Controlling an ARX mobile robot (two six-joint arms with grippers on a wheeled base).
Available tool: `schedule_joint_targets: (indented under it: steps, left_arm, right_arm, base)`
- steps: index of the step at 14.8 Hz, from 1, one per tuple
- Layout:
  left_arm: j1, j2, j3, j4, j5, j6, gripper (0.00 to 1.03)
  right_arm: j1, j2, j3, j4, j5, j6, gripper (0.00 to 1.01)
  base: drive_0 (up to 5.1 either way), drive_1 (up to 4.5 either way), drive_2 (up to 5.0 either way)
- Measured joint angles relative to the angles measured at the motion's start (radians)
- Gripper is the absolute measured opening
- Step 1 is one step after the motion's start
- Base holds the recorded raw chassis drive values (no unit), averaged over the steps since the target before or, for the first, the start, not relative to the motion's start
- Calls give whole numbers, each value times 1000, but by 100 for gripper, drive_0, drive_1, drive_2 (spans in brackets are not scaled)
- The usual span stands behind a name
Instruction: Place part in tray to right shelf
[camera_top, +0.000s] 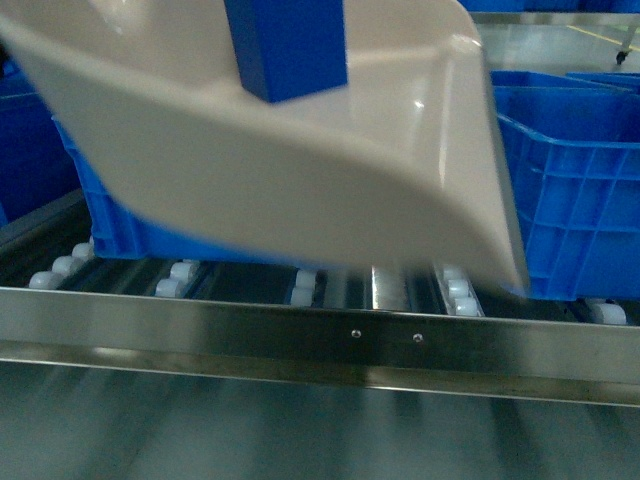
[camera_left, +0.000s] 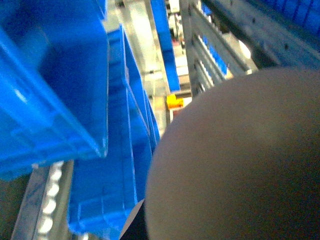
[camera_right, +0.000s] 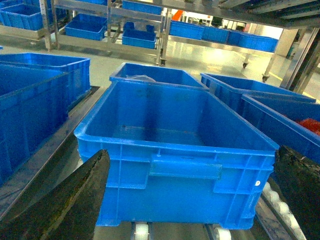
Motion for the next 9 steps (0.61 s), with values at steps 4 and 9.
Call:
schedule_joint_targets:
  steps: [4, 9]
  left_arm:
    - [22, 190, 312, -120, -211, 19, 15]
    - [2, 441, 686, -247, -583, 299, 15]
  right_arm:
    - [0, 0, 0, 0, 0, 0, 98]
    - [0, 0, 0, 0, 0, 0, 98]
  base:
    - [0, 0, 0]
    - [0, 0, 0]
